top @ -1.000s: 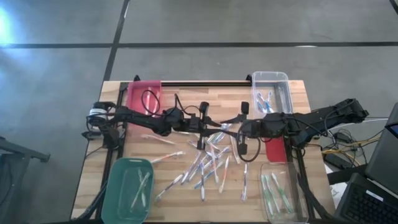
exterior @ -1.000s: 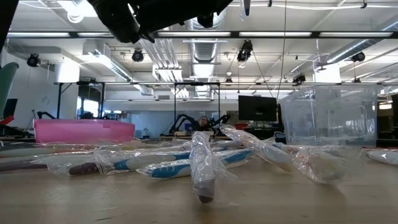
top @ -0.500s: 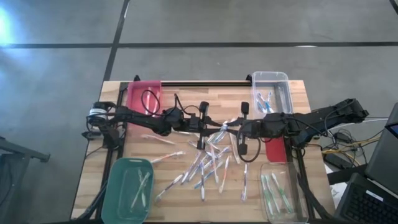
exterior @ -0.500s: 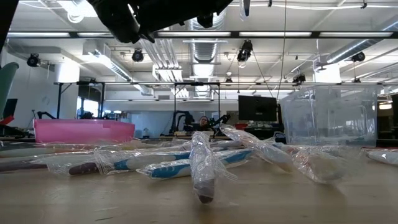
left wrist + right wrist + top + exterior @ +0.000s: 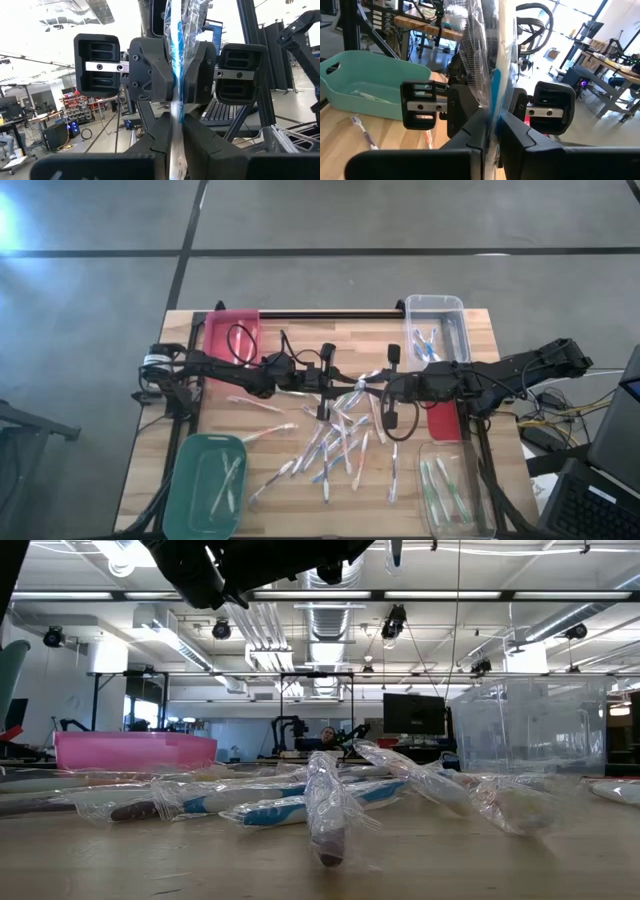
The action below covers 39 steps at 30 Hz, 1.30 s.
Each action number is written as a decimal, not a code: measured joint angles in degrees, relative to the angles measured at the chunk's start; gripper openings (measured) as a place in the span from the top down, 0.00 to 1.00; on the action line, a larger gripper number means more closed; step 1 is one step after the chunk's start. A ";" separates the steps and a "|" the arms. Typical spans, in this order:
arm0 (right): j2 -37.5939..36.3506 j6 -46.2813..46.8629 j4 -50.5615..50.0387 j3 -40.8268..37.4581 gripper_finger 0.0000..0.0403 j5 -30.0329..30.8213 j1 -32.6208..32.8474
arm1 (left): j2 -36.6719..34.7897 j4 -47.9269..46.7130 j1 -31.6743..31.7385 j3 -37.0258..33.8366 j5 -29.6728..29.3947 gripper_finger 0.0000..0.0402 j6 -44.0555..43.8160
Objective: Pick & Place Toothbrushes
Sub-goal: Put the blue toothbrush into the top transparent bin
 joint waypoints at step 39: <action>0.00 0.46 -0.89 0.00 0.93 0.04 0.00 | -15.75 -46.49 0.13 -0.09 -8.22 0.56 0.93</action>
